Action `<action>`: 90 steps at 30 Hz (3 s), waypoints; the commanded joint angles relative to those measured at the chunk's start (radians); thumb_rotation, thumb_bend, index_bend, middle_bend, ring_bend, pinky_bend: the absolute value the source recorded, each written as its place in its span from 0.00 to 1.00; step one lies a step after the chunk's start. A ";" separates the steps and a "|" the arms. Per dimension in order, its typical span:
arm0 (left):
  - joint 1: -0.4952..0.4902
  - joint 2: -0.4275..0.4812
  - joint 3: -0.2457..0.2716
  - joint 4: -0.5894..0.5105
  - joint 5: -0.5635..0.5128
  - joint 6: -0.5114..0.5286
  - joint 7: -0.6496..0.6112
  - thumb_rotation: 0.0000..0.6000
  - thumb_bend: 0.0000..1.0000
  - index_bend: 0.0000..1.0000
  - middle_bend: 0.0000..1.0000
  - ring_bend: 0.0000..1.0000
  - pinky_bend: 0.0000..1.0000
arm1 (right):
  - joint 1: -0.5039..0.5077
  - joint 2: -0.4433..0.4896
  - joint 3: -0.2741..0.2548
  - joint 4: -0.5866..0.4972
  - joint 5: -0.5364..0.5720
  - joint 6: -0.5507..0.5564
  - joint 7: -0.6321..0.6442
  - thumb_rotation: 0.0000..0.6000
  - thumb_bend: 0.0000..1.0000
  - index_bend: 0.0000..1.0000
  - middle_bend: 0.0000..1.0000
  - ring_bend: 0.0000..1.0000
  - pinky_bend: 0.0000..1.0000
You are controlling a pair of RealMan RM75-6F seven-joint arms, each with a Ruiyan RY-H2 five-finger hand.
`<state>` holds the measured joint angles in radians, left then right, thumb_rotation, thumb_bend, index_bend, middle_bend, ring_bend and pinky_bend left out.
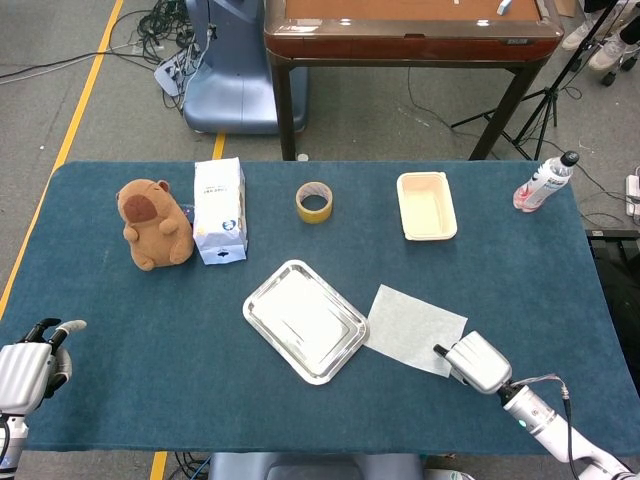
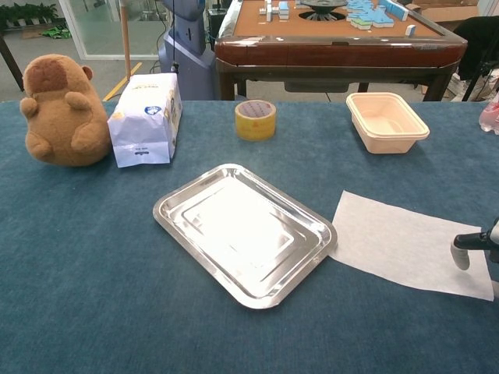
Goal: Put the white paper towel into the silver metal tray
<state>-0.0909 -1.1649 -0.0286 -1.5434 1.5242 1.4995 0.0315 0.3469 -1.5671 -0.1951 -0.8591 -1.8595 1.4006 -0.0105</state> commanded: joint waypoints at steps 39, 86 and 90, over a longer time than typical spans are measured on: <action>0.002 0.005 0.000 -0.010 -0.003 -0.002 0.007 1.00 0.00 0.31 0.28 0.23 0.43 | 0.000 0.050 0.107 -0.137 0.097 0.025 -0.085 1.00 0.49 0.55 1.00 1.00 1.00; 0.003 0.017 0.002 -0.019 0.000 -0.003 -0.006 1.00 0.00 0.31 0.28 0.23 0.43 | 0.085 -0.073 0.272 -0.313 0.150 0.058 -0.205 1.00 0.49 0.59 1.00 1.00 1.00; 0.004 0.019 0.004 -0.023 0.003 -0.001 -0.006 1.00 0.00 0.31 0.28 0.23 0.43 | 0.104 -0.097 0.271 -0.318 0.137 0.048 -0.213 1.00 0.49 0.59 1.00 1.00 1.00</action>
<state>-0.0870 -1.1458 -0.0251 -1.5660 1.5274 1.4985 0.0256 0.4480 -1.6610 0.0765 -1.1753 -1.7197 1.4514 -0.2213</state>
